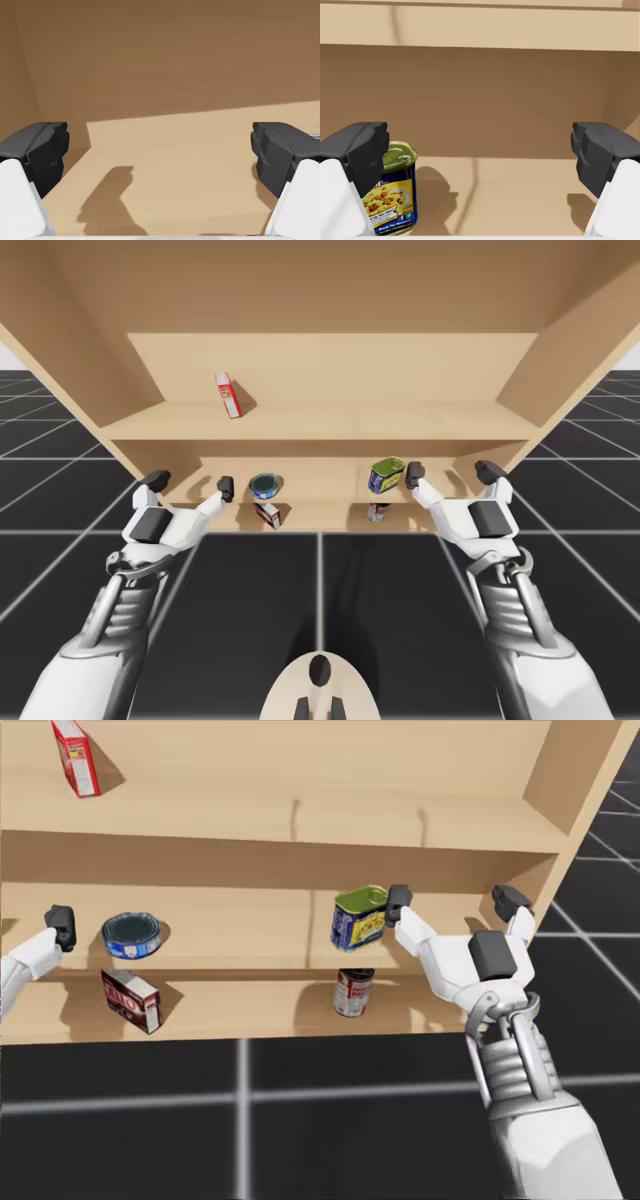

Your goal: Look through the shelves, find the red soup can, and take it.

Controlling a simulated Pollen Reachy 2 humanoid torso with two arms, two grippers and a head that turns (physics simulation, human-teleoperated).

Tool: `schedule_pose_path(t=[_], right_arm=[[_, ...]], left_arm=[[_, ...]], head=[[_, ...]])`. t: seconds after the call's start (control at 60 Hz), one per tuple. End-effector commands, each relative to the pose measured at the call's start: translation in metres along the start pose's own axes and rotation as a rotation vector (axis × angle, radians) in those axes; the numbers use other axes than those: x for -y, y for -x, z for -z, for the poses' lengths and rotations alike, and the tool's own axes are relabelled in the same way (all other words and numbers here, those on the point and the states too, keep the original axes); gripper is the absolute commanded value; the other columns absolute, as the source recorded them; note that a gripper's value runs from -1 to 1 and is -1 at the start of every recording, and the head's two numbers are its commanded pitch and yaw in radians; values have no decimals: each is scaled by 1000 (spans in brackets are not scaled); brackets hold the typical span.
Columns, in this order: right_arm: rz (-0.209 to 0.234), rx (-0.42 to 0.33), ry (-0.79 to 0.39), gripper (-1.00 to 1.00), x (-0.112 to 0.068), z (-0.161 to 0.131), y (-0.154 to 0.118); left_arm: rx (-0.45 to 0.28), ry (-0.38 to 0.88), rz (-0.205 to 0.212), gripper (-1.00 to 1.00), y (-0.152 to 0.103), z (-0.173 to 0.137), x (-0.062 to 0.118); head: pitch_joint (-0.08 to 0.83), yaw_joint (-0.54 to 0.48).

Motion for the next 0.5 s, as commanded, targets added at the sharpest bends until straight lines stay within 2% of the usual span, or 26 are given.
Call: schedule_pose_path(t=[0.017, 0.15, 0.183, 0.317, 0.367, 0.383, 0.5], right_arm=[[-4, 5, -1, -1000, -4, -2, -1], [20, 4, -36, -1000, -7, -16, -14], [41, 6, -67, -1000, -10, -25, -20], [57, 0, -149, -1000, -21, -63, -32], [109, 35, -153, -1000, -27, -74, -29], [83, 20, -178, -1000, -28, -80, -27], [82, -19, -230, -1000, -29, -108, -10]], left_arm=[[8, 8, -5, -1000, -1, -1, 0], [28, 14, -7, -1000, -2, -1, 1], [32, 15, -9, -1000, -2, -1, 1], [45, 19, -18, -1000, -3, -3, 1], [48, 18, -21, -1000, -4, -3, 0], [49, 18, -21, -1000, -4, -3, 0], [53, 15, -26, -1000, -5, -3, -1]], head=[[583, -203], [590, -194], [587, -190], [590, -197], [591, -204], [591, -208], [592, -232]])
